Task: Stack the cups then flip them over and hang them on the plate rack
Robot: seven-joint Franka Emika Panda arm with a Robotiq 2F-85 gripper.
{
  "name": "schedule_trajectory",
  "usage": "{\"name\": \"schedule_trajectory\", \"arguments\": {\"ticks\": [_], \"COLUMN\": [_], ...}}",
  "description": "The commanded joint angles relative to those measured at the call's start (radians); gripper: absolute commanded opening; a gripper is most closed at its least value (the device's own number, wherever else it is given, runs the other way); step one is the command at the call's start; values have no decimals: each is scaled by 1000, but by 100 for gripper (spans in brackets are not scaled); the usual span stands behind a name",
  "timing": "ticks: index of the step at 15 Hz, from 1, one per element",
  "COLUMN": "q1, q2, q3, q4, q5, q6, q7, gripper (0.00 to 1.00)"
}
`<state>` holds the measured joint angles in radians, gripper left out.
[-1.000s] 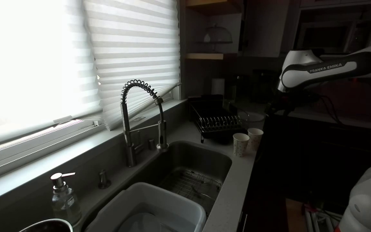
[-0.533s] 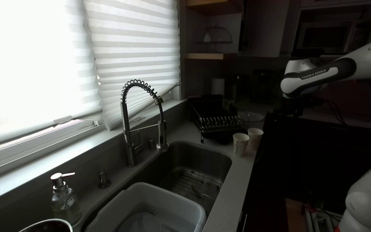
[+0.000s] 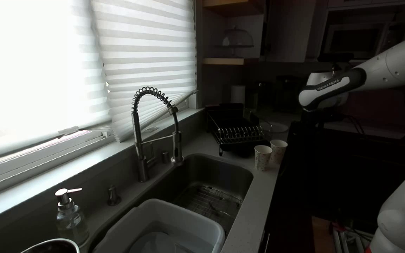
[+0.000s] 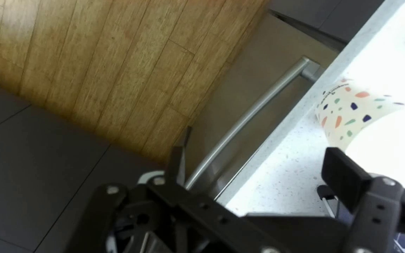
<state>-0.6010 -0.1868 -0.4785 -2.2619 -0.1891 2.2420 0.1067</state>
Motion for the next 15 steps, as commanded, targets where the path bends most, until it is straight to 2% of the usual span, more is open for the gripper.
{"name": "schedule_trajectory", "arguments": {"ticks": [1,10,11,12,14,15], "q1": [23,71,75,78,83,84], "q2": [56,150,158,164,176,181], "q3": [-5,-4,-5,-5,-6,-6], "q4": [22,52,56,61,67,70], "q5": [79,193,202,213,229,231], "q6": [29,56,56,51,44,42], "q7": [14,16,15,12,7,8], "gripper": [100,100,97,74,69,59]}}
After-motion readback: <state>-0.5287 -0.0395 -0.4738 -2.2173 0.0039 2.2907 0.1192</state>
